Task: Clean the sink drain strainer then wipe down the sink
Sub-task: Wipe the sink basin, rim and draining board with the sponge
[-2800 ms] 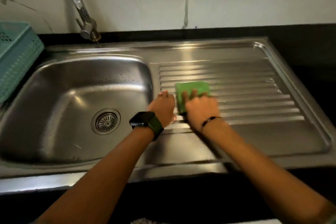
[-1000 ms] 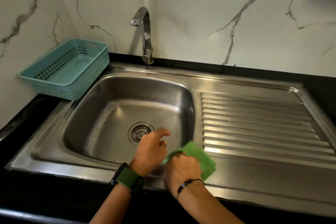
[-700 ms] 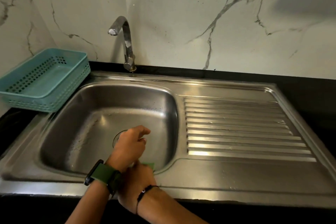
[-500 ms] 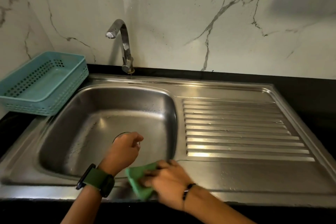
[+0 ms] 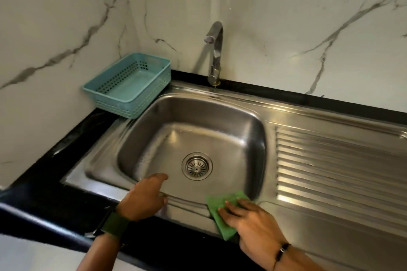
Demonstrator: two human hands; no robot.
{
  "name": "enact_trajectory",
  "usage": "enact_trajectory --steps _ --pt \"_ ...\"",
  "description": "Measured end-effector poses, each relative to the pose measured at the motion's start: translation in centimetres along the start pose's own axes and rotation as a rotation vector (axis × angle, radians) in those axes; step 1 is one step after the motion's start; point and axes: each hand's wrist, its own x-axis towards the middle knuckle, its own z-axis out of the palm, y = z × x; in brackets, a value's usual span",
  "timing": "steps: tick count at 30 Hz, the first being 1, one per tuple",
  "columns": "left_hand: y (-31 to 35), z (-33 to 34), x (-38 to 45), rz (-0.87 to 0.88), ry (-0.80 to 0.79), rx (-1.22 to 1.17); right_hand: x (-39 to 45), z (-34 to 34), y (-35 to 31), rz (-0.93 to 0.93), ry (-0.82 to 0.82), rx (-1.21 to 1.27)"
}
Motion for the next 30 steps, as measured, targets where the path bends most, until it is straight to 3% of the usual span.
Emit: enact_trajectory --steps 5,10,14,18,23,28,30 --pt "-1.2 -0.9 -0.5 -0.066 0.093 -0.068 6.0 1.2 -4.6 -0.127 -0.174 0.271" --pt "-2.4 -2.4 -0.5 -0.135 0.229 -0.091 13.4 2.0 -11.3 -0.216 -0.137 0.385" --pt "-4.6 -4.4 -0.6 -0.236 0.436 -0.184 19.1 3.3 -15.8 -0.317 -0.127 0.307" --pt "-6.6 -6.1 -0.4 -0.312 0.547 -0.305 23.7 4.3 -17.9 -0.446 0.005 0.123" --pt "-8.7 -6.7 0.3 -0.336 0.53 -0.396 27.1 4.4 -17.0 -0.577 0.118 0.031" --pt "-8.8 -7.0 0.7 -0.317 0.537 -0.404 25.7 2.9 -17.4 -0.437 0.115 0.232" --pt "-8.7 -6.8 1.0 -0.276 0.511 -0.378 24.0 2.1 -16.6 -0.419 0.018 0.248"
